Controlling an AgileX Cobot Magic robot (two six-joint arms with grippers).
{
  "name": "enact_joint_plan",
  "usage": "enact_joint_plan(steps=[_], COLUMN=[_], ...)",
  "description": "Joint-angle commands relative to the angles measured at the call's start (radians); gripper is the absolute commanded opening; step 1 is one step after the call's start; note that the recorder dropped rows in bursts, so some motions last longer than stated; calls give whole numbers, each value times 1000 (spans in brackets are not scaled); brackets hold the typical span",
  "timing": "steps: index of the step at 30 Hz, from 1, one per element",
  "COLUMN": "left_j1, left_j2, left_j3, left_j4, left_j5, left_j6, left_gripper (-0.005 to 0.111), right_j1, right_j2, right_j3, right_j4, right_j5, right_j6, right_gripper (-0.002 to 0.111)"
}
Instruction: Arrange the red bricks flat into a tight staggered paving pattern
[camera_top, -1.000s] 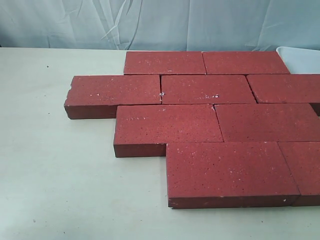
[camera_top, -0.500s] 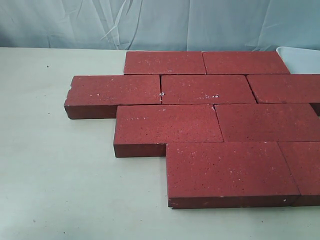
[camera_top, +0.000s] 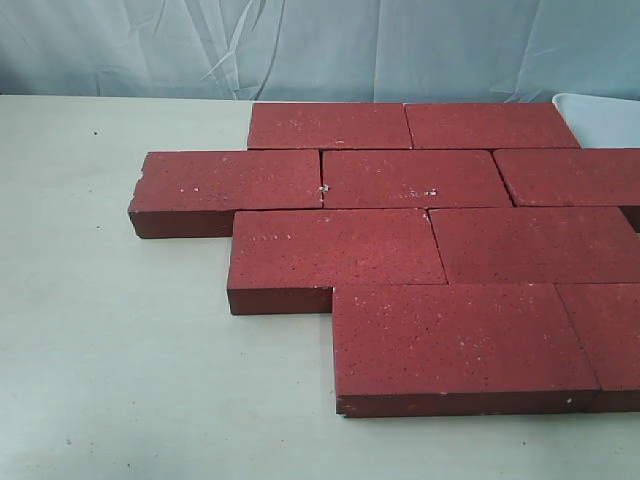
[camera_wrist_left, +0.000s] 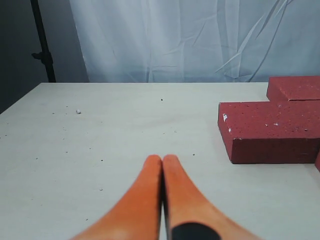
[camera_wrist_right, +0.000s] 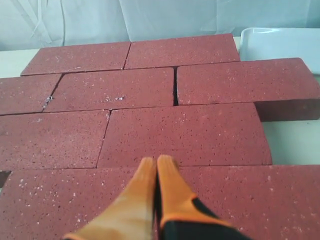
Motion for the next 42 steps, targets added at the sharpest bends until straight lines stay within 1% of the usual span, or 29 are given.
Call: enact_joint_plan(steps=[1, 4, 7, 18, 21, 32, 37, 42], left_j1=[-6, -6, -6, -6, -6, -6, -6, -6], left_j2=[-5, -5, -5, -5, -5, -5, -5, -5], left_j3=[4, 4, 4, 4, 4, 4, 4, 4], left_j4=[-1, -1, -1, -1, -1, 10, 10, 10], left_j5=[2, 2, 2, 2, 2, 2, 2, 2], left_j6=[-1, -1, -1, -1, -1, -1, -1, -1], left_gripper=[0, 0, 0, 0, 0, 0, 0, 0], right_j1=[-7, -7, -7, -7, -7, -7, -9, -56], right_j2=[-54, -91, -126, -212, -235, -261, -321, -321], right_j3=[71, 127, 180, 345, 345, 345, 345, 345], right_j4=[-13, -27, -31, -29, -34, -52, -53, -55], right_j5=[-32, -55, -141, -229, -256, -248, -248, -248], right_j6=[-4, -4, -4, -4, -4, -4, -4, -4], right_gripper=[-1, -1, -1, -1, -1, -1, -1, -1])
